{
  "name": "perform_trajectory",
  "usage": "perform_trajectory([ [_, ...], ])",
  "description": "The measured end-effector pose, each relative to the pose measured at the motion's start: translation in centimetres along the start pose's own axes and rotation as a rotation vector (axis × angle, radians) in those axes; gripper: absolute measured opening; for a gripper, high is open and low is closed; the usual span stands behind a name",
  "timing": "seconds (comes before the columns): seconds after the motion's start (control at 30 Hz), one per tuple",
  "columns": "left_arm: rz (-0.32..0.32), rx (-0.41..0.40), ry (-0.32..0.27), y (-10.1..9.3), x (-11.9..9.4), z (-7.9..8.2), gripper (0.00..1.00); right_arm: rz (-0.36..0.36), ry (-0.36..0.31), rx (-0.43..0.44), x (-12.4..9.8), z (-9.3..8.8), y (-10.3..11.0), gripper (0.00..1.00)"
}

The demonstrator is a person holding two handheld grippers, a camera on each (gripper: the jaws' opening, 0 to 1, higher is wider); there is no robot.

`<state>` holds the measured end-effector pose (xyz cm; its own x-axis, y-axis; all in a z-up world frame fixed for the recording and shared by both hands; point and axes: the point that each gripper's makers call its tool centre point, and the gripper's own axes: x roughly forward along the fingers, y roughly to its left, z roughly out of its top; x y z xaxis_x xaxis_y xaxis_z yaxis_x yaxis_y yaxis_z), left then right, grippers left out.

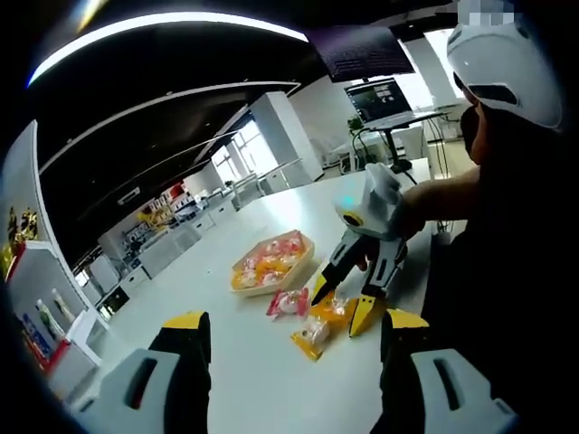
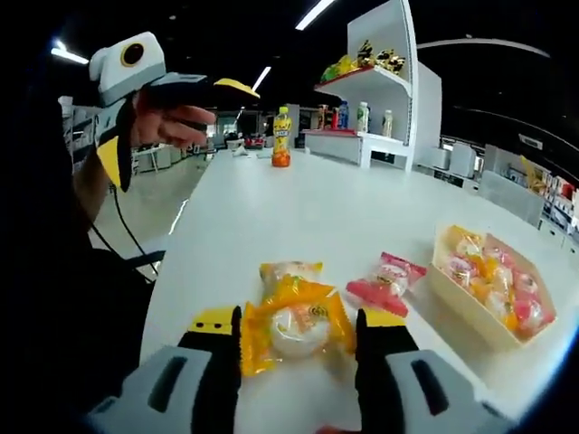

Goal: Pick up the marshmallows scattered on the table and place them into the bowl on the table

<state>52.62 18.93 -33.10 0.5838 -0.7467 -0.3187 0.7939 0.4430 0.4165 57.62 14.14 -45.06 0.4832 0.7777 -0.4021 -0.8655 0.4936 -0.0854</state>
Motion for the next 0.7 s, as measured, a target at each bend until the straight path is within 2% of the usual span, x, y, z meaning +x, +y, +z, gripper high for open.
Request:
perform_trajectory([
  [0.07,0.003,0.004,0.001,0.2,0.0,0.2,0.76,0.000,0.000,-0.006,0.0,0.0,0.0,0.44],
  [0.2,0.013,0.013,0.007,0.6,0.0,0.5,0.76,-0.007,0.002,0.014,-0.2,-0.1,-0.2,0.34],
  [0.53,0.036,0.027,0.007,1.3,-1.0,1.1,0.76,-0.042,0.016,0.025,-1.1,-0.5,-0.8,0.27],
  [0.7,0.050,0.041,0.019,1.4,-1.2,0.7,0.76,-0.060,-0.002,0.057,-2.3,-1.0,-1.1,0.25],
])
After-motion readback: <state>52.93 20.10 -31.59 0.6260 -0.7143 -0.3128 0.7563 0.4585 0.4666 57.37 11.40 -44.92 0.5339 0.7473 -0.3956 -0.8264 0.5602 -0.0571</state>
